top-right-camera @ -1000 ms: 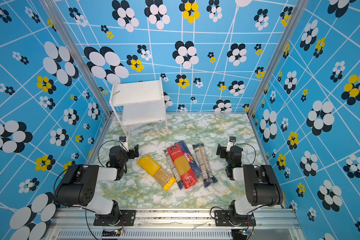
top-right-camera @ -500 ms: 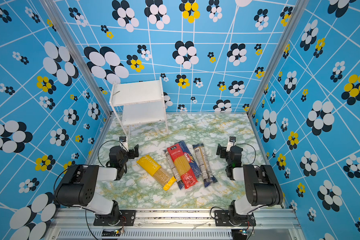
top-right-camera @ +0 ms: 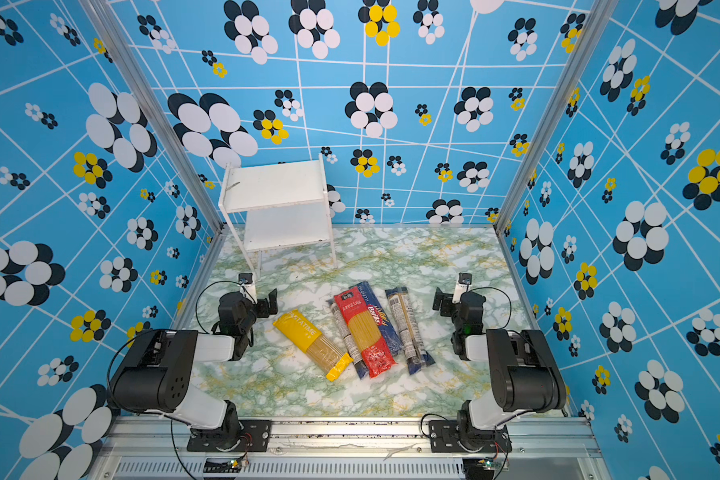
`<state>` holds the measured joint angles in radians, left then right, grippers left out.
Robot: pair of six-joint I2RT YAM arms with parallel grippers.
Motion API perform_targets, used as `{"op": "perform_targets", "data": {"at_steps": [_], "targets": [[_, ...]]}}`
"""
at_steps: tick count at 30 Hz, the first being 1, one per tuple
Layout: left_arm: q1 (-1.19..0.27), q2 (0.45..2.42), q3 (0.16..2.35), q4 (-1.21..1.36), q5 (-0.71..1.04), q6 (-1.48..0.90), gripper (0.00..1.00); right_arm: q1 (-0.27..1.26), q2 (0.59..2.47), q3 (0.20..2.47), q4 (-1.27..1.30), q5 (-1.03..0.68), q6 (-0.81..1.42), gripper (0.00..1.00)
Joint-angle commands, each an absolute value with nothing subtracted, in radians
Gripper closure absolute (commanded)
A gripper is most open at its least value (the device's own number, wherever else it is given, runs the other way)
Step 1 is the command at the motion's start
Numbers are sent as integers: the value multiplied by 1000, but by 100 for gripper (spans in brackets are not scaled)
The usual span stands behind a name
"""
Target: Place and organize the pasta boxes and bags onto the shelf
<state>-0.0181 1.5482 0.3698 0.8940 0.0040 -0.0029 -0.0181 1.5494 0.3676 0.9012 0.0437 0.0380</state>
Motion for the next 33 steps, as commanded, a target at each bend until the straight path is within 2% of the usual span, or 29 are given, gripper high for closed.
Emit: {"op": "perform_targets", "data": {"at_steps": [1,10,20,28,33], "targets": [[-18,1546,389,900,13,3,1,-14,1546,387,898,53,36,1],[-18,1546,390,899,15,2,1,-13,1546,368,934,2,14,1],[-20,1540,390,893,36,12,1,-12,1530,378,905,-55,-6,7],[-21,1495,402,839,57,19,1,-12,1528,383,895,-58,-8,7],[-20,1449,418,768,57,19,1,-13,1473,434,751,-64,-8,8]]}}
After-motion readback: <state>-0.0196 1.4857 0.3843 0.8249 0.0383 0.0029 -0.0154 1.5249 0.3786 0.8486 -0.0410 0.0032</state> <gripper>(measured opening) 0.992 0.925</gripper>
